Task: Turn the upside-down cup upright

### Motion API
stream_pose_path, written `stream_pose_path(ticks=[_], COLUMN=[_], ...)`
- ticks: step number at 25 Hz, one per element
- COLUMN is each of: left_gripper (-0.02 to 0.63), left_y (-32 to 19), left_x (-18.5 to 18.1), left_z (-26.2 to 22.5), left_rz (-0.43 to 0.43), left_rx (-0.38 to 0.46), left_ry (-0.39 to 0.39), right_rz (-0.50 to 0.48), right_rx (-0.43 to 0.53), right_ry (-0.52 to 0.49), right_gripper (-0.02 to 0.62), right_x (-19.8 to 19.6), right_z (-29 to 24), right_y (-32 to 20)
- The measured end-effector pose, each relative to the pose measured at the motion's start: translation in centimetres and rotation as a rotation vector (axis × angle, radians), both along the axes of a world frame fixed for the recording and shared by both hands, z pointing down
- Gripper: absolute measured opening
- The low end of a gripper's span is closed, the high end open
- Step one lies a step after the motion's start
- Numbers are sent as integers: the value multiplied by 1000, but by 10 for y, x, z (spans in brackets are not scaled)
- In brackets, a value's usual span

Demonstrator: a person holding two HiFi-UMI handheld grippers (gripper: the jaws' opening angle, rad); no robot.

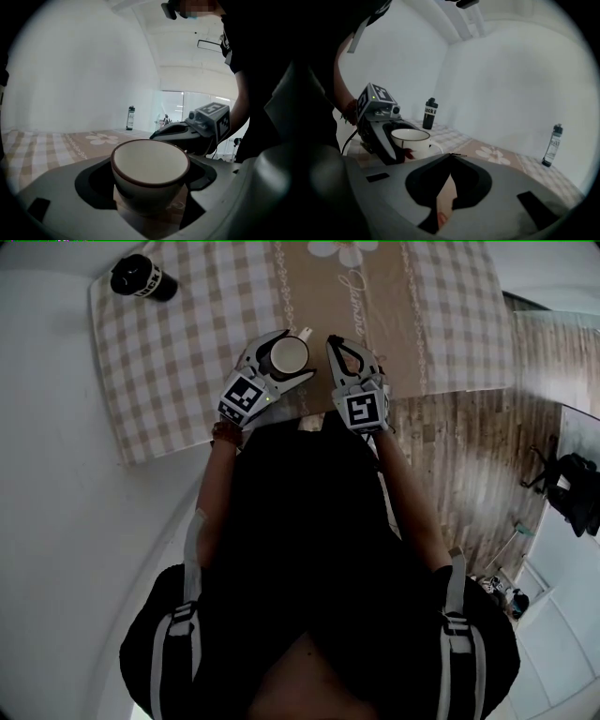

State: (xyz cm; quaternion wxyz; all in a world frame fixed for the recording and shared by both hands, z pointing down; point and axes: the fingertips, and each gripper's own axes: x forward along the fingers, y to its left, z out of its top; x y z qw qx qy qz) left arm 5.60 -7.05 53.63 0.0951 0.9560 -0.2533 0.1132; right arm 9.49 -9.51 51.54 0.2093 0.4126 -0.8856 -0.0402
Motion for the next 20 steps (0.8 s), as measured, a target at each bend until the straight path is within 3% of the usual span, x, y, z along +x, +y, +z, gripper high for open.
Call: stream_pose_path(ticks=[2, 6, 20], left_gripper=[420, 420, 420], left_y=[2, 5, 5], left_x=[-2, -4, -9], left_z=[0, -1, -2], left_rz=[14, 42, 43], left_rx=[-6, -1, -17], left_ry=[10, 12, 42], right_rz=[-15, -79, -156], right_rx=[-53, -145, -180], right_ry=[-49, -112, -154], right_gripper=[3, 71, 83], right_x=[-3, -14, -34], right_z=[10, 19, 22], right_y=[-4, -10, -12])
